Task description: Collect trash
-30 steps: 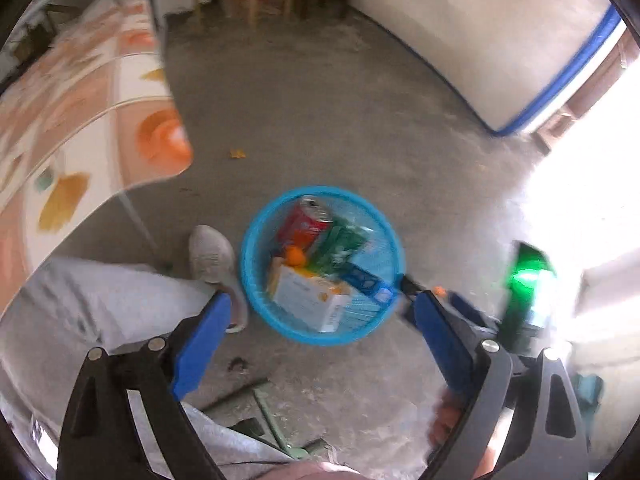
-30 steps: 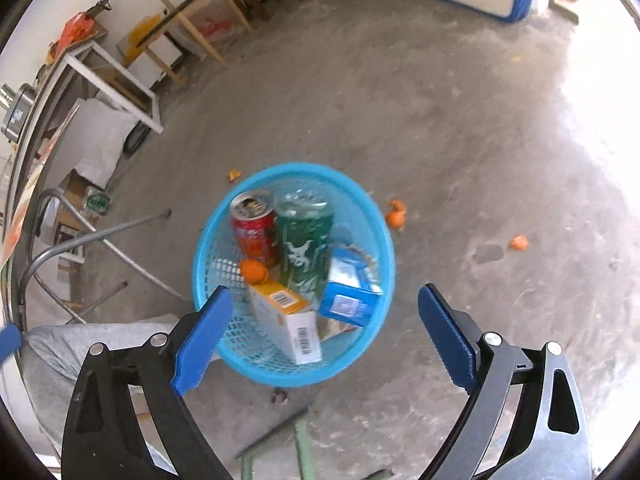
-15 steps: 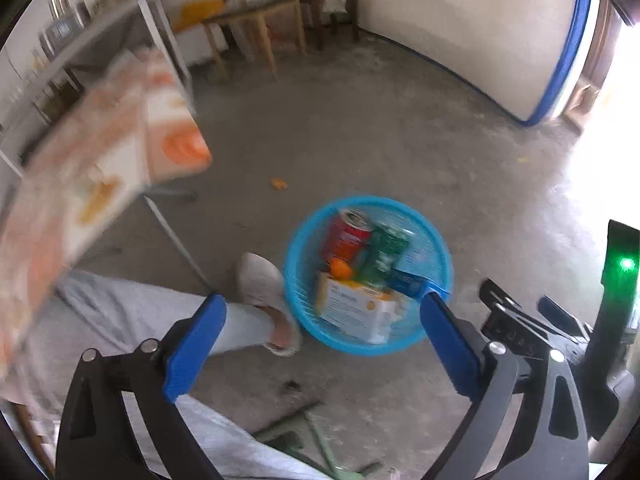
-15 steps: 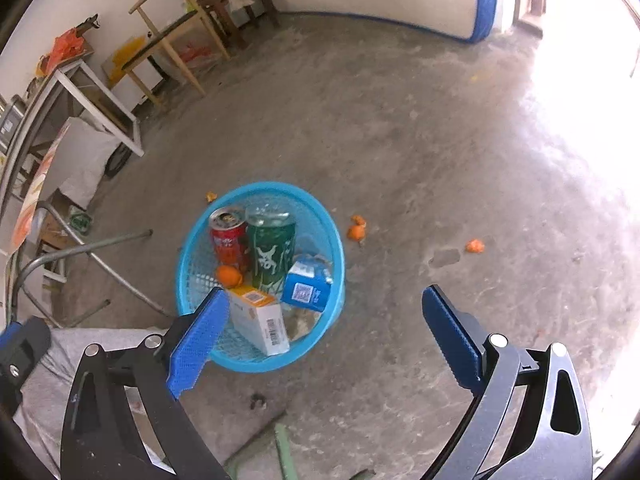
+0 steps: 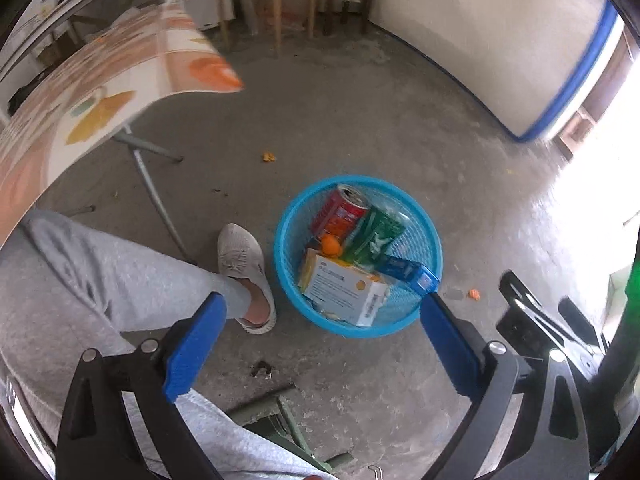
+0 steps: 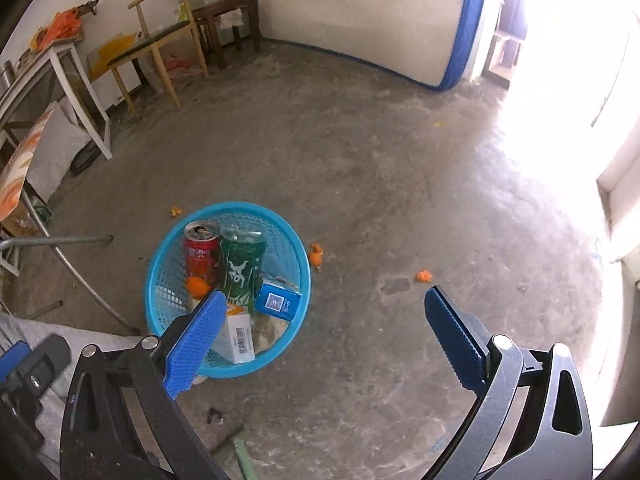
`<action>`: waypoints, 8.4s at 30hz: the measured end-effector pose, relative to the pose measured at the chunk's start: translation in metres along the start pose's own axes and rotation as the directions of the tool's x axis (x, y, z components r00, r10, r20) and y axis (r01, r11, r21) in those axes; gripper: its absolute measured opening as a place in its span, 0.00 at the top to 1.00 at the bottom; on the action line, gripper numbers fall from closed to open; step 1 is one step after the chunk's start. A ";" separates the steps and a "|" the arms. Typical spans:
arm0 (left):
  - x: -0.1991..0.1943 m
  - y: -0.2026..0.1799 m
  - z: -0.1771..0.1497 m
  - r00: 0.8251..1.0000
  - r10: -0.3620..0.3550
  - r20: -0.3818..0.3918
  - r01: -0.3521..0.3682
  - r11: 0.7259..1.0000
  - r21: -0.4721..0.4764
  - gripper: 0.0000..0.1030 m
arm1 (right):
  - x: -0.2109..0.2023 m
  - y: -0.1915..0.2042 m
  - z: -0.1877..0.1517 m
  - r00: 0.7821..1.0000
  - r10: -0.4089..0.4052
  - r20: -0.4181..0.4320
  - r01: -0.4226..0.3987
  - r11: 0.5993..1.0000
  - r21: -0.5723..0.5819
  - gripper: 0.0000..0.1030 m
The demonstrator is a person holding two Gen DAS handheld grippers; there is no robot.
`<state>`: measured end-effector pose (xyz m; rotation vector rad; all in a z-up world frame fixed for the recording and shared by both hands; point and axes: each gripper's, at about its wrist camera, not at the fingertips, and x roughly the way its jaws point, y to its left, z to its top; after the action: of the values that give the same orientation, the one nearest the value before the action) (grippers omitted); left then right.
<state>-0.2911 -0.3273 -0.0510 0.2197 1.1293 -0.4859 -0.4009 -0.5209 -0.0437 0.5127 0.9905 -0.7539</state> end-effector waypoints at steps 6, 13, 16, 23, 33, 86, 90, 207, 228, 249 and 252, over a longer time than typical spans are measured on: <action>-0.034 0.026 0.005 0.995 0.032 0.098 -0.022 0.995 -0.097 0.07 | -0.024 0.008 0.007 0.999 0.030 0.044 -0.031 0.999 0.017 0.08; -0.086 0.048 -0.001 0.960 0.083 0.268 -0.031 0.981 -0.193 0.07 | -0.075 0.036 0.010 0.970 0.022 0.243 -0.002 0.996 -0.085 0.08; -0.086 0.043 0.001 0.958 0.096 0.269 -0.049 0.983 -0.174 0.07 | -0.082 0.047 0.005 0.957 0.006 0.291 0.031 0.992 -0.124 0.08; -0.086 0.049 -0.004 0.959 0.114 0.258 -0.066 0.980 -0.188 0.07 | -0.064 0.047 -0.005 0.974 0.005 0.225 0.018 0.995 -0.100 0.08; -0.080 0.041 -0.004 0.968 0.083 0.239 -0.046 0.987 -0.156 0.07 | -0.069 0.050 -0.005 0.971 -0.019 0.238 0.043 0.994 -0.096 0.08; -0.026 -0.049 0.010 0.981 -0.188 0.052 0.162 0.934 0.319 0.07 | -0.034 0.002 -0.009 0.969 -0.183 0.164 0.176 0.983 0.052 0.08; -0.033 -0.055 0.010 0.980 -0.192 0.056 0.160 0.920 0.358 0.07 | -0.032 -0.004 -0.008 0.971 -0.187 0.151 0.179 0.982 0.063 0.08; -0.071 0.040 0.051 0.957 -0.246 0.153 0.116 0.810 0.575 0.05 | -0.051 0.068 -0.005 0.968 -0.118 0.222 0.146 0.983 -0.112 0.08; -0.052 0.033 0.045 0.963 -0.230 0.141 0.097 0.782 0.616 0.05 | -0.054 0.066 -0.005 0.966 -0.122 0.230 0.150 0.982 -0.111 0.08; -0.054 0.033 0.043 0.962 -0.233 0.146 0.095 0.781 0.617 0.05 | -0.052 0.068 -0.006 0.962 -0.120 0.244 0.152 0.982 -0.117 0.08; -0.055 0.032 0.043 0.962 -0.228 0.148 0.090 0.781 0.617 0.05 | -0.055 0.066 -0.006 0.960 -0.115 0.257 0.147 0.983 -0.109 0.08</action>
<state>-0.2596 -0.3026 0.0142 0.6220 0.7481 -1.0043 -0.3721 -0.4558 0.0052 0.2354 0.8355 -0.8452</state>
